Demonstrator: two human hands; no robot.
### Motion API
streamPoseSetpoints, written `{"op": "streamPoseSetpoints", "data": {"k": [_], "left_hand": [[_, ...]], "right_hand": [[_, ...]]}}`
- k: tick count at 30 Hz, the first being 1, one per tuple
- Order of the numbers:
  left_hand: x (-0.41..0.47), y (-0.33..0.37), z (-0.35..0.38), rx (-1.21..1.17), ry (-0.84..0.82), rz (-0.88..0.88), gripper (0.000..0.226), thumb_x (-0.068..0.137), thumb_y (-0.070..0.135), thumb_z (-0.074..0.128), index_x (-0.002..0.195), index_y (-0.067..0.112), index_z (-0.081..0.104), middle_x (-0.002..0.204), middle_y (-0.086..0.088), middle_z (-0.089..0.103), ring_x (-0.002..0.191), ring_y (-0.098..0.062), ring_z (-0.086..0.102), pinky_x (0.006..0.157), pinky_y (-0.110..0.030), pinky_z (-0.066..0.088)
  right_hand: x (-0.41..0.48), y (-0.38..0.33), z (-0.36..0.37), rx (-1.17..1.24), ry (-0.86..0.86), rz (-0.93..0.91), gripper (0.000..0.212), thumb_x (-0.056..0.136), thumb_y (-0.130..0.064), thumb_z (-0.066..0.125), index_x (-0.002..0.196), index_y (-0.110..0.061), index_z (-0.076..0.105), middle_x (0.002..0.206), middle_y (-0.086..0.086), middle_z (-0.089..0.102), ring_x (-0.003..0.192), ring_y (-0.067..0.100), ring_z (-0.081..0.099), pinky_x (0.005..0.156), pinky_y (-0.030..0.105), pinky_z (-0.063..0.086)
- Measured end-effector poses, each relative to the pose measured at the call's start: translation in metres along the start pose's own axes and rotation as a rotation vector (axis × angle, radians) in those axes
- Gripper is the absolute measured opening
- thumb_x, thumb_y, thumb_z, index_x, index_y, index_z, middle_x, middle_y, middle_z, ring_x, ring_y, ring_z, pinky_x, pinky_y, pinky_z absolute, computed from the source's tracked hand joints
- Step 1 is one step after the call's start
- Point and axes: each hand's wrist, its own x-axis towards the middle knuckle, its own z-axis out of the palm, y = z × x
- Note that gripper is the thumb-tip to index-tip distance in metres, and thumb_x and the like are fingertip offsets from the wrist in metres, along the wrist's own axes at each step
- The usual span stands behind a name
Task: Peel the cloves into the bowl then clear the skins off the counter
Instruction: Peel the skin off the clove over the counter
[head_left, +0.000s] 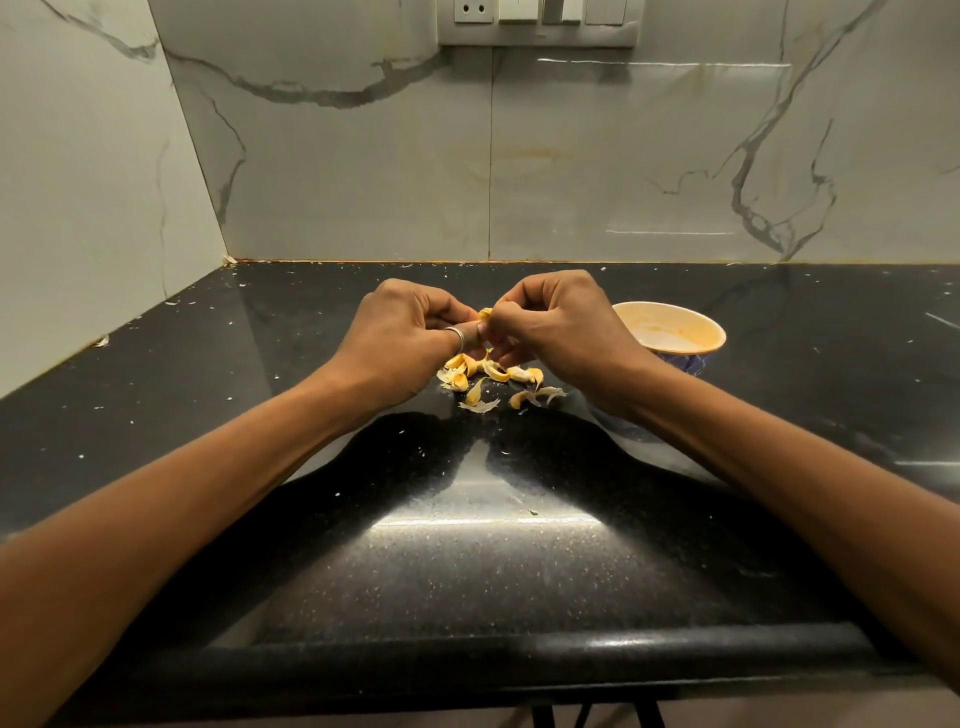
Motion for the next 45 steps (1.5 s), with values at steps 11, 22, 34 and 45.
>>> {"op": "streamPoseSetpoints", "data": {"k": [11,22,34,45], "left_hand": [[0.002,0.003,-0.002,-0.146,-0.019,-0.083,0.014,0.094,0.013,0.068,0.104,0.005,0.074,0.084,-0.011,0.075,0.048,0.005,0.056,0.051,-0.005,0.04],[0.003,0.002,-0.005,-0.091,-0.064,-0.076,0.018,0.097,0.018,0.064,0.107,0.007,0.074,0.085,-0.004,0.074,0.053,0.007,0.057,0.055,-0.004,0.04],[0.002,0.0,-0.002,0.233,0.009,0.107,0.012,0.094,0.024,0.068,0.087,0.02,0.078,0.066,0.011,0.07,0.056,-0.001,0.06,0.056,-0.016,0.046],[0.001,0.01,-0.002,-0.229,-0.113,-0.304,0.01,0.094,0.009,0.066,0.096,0.01,0.076,0.062,0.005,0.07,0.049,-0.002,0.045,0.043,-0.017,0.031]], "right_hand": [[-0.001,-0.002,-0.002,-0.027,-0.029,0.018,0.018,0.09,-0.02,0.073,0.077,-0.007,0.068,0.074,0.013,0.073,0.07,0.026,0.073,0.072,0.042,0.063],[-0.001,-0.004,-0.003,-0.18,0.055,-0.05,0.015,0.09,-0.017,0.07,0.088,-0.002,0.067,0.074,0.009,0.072,0.063,0.015,0.073,0.063,0.034,0.063],[0.003,0.003,0.001,-0.315,0.133,-0.249,0.012,0.089,-0.022,0.071,0.087,-0.014,0.079,0.07,-0.004,0.073,0.064,0.011,0.07,0.066,0.038,0.061],[0.001,0.004,0.003,-0.499,0.108,-0.365,0.013,0.087,-0.021,0.068,0.083,-0.016,0.079,0.069,-0.005,0.071,0.061,0.008,0.064,0.059,0.033,0.055]]}}
